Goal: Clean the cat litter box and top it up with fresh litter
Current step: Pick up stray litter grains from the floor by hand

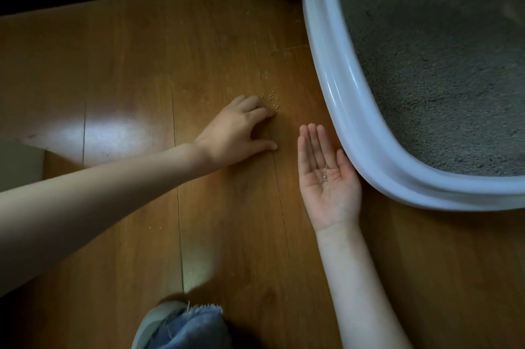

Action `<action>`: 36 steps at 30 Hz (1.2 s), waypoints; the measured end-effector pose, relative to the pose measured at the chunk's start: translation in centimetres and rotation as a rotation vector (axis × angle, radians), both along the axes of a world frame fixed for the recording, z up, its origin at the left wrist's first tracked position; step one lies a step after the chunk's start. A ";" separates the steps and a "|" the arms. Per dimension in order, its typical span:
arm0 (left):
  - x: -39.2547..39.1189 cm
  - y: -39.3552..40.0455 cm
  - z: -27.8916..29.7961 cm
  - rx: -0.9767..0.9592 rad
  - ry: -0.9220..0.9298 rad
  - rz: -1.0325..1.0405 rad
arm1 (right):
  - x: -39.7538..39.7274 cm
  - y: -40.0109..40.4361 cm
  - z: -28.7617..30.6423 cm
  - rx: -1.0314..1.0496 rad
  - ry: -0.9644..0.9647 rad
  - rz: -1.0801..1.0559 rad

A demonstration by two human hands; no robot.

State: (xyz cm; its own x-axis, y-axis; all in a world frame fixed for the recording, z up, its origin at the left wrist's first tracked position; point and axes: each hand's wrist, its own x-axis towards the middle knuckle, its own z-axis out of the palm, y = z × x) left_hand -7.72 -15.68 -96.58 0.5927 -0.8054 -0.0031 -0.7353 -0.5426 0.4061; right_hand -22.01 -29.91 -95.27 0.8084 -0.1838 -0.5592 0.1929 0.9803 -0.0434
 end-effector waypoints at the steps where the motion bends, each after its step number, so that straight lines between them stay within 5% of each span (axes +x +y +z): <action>1: -0.1 -0.4 0.0 -0.006 -0.012 -0.015 | -0.1 0.1 0.0 0.004 0.000 0.004; 16: -1.3 -1.9 -0.8 -0.010 -0.324 -0.282 | 0.1 0.2 0.3 0.003 0.012 0.013; 21: -1.5 -2.3 0.5 0.037 -0.248 -0.257 | 0.1 0.3 0.4 -0.007 0.027 0.011; 25: -3.8 -2.3 2.8 -0.177 -0.142 -0.134 | 0.5 0.5 0.3 -0.050 0.081 0.044; 30: -6.7 -2.9 3.8 -0.215 -0.213 -0.341 | 0.2 0.9 0.5 -0.030 0.006 0.171; 36: -3.2 -2.1 4.4 -0.424 -0.036 0.043 | 0.5 0.4 0.6 -0.057 0.048 0.035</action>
State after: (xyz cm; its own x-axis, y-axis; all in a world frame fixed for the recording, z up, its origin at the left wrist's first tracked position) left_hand -10.88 -17.80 -92.17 0.6198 -0.7054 0.3439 -0.7331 -0.3640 0.5745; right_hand -21.55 -29.52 -94.68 0.7874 -0.1886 -0.5869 0.1546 0.9820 -0.1082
